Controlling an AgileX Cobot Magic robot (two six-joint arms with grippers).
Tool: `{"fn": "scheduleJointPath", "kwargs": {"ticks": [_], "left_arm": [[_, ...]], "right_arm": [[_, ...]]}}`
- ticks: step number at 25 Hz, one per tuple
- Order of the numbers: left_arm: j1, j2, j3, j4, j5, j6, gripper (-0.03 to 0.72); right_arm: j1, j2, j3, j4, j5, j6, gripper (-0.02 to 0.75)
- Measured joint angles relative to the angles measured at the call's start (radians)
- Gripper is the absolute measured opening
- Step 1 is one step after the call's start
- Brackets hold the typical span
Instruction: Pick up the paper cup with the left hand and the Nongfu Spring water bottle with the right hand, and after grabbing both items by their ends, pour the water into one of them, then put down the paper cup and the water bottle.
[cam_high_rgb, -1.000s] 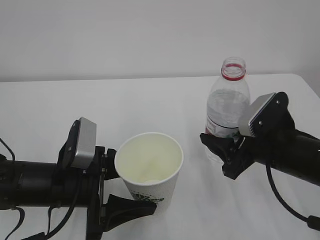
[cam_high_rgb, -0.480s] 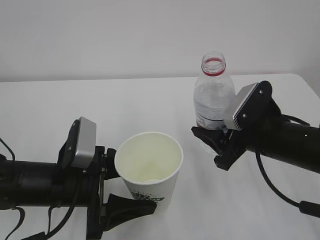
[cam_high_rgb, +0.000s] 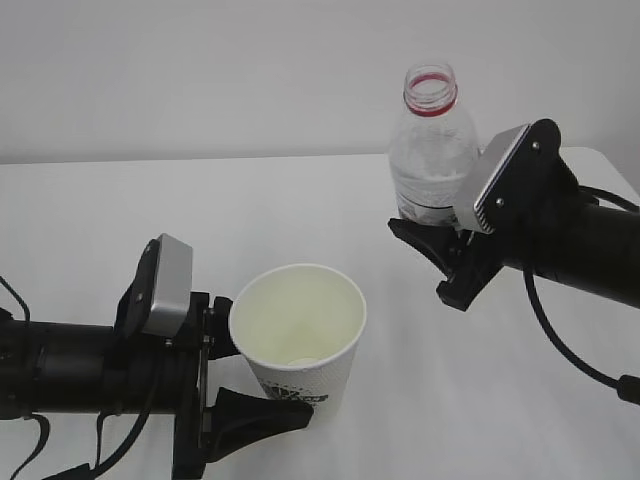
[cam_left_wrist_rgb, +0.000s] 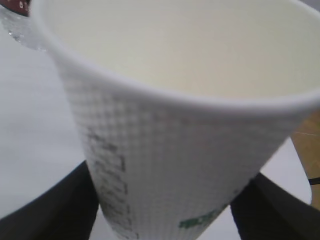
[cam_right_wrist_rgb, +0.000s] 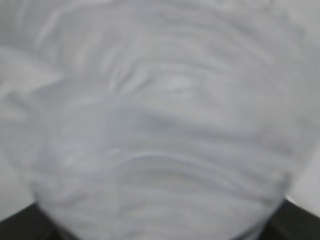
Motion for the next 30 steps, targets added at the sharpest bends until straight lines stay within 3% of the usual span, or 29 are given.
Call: {"fn": "scheduleJointPath", "kwargs": {"ticks": [14,30], "left_arm": [[0.0,0.0,0.0,0.044,0.0,0.0,0.557],[-0.039,0.0,0.0,0.009,0.0,0.0,0.556]], "right_arm": [[0.0,0.0,0.0,-0.03,0.013,-0.112,0.498],[0.03,0.0,-0.036,-0.058,0.015,-0.144,0.498]]}}
